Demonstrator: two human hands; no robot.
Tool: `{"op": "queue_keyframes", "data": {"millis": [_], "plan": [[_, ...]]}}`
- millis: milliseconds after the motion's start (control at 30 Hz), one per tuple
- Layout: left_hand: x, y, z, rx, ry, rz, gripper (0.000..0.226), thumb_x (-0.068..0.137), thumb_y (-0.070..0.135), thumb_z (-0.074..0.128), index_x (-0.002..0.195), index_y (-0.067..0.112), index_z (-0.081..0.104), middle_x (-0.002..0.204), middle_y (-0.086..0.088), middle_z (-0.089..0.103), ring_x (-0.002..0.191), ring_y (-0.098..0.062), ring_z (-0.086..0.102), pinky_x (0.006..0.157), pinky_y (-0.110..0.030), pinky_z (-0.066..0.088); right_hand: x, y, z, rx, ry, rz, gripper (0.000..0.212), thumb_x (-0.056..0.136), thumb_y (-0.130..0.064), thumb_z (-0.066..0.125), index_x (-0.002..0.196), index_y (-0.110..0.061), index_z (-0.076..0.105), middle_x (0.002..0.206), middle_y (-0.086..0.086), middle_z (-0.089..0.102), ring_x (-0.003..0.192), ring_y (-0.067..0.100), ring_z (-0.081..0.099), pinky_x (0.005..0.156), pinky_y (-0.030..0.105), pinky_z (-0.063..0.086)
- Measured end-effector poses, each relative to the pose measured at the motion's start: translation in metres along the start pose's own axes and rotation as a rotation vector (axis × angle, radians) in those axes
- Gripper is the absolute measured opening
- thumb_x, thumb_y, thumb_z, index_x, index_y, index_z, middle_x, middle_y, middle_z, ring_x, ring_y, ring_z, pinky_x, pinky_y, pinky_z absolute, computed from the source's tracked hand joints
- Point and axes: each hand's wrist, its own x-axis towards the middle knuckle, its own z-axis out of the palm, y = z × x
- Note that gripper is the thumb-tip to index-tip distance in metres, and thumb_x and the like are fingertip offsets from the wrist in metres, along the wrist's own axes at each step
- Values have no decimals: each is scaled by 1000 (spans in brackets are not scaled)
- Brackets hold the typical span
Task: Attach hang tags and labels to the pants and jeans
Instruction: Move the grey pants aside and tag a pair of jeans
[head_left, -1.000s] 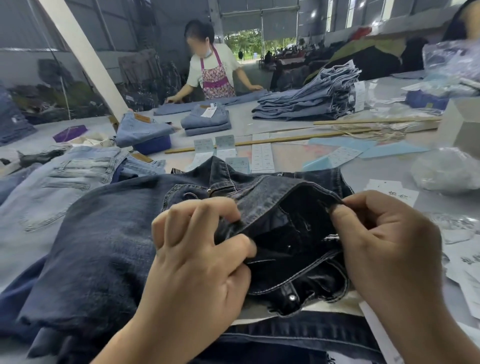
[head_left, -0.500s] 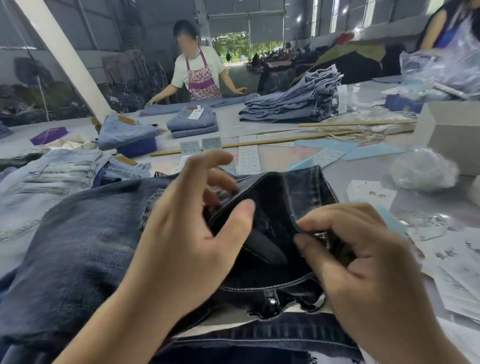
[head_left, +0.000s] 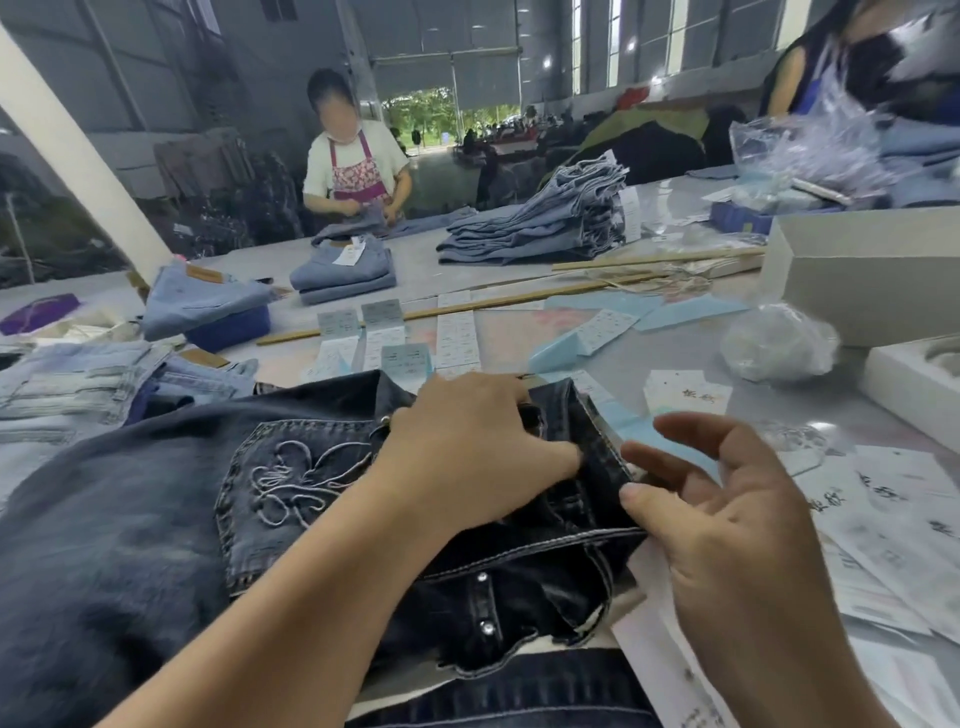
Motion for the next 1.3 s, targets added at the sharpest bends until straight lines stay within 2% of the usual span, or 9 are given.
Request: {"op": "queue_keyframes", "data": {"millis": [267,533,633,733,867,1000,1100,1200,1300], "plan": [[-12,-19,-8,-322,134,-16,13,65,30,62,73,19,64,51,6,55,45,-3,48,40,-14,35,8,9,-10,-258,-11,-190,59,76,18,61,92,-39,59,113,2,62,102,2,65,63,17,54],[-30,-37,-16,-512,137,-26,28,68,48,59,93,36,64,75,5,69,67,-9,66,69,-46,56,1,5,-4,-385,-36,-315,45,76,8,66,85,-36,60,108,-16,56,81,0,64,59,4,45],[-41,-49,-18,-449,166,-17,46,66,69,58,109,52,57,102,25,64,97,1,64,86,-34,51,-7,-4,2,-519,-42,-451,19,75,-24,65,88,-37,60,109,-20,51,101,3,54,80,2,37],[-45,-46,-13,-235,230,54,31,73,49,69,102,48,60,98,25,64,94,8,59,83,-15,46,-15,-11,19,-631,-121,-567,23,74,-42,60,94,-31,64,106,-16,53,106,7,49,91,9,34],[-42,-49,-14,-143,387,58,20,79,26,75,93,39,68,91,22,63,86,5,58,75,-5,40,-10,-18,39,-814,-223,-645,33,72,-37,74,102,-27,66,83,-31,43,77,7,53,72,34,48],[-46,-57,-23,-256,266,43,23,72,45,69,95,39,70,87,19,67,81,1,63,79,-21,50,-11,-24,46,-808,-301,-696,22,74,-27,70,96,-29,66,73,-24,57,58,-6,45,63,25,42],[-39,-51,-30,-493,229,-11,35,71,54,53,89,31,71,76,9,70,74,-10,65,75,-45,53,-28,-19,51,-832,-363,-875,17,78,-25,57,89,-21,69,85,-3,67,75,20,59,68,37,51],[-24,-36,-31,-309,280,27,43,70,69,52,75,28,66,63,13,63,61,-4,57,61,-33,42,-38,-11,54,-865,-372,-966,13,77,-21,58,77,-16,70,80,7,64,70,29,56,61,37,50],[-10,-16,-30,-38,117,-69,60,48,84,53,74,31,61,58,16,61,65,-7,56,64,-33,42,-39,-4,55,-907,-389,-999,11,76,-18,58,72,-17,68,75,7,63,67,29,55,57,36,49]]}}
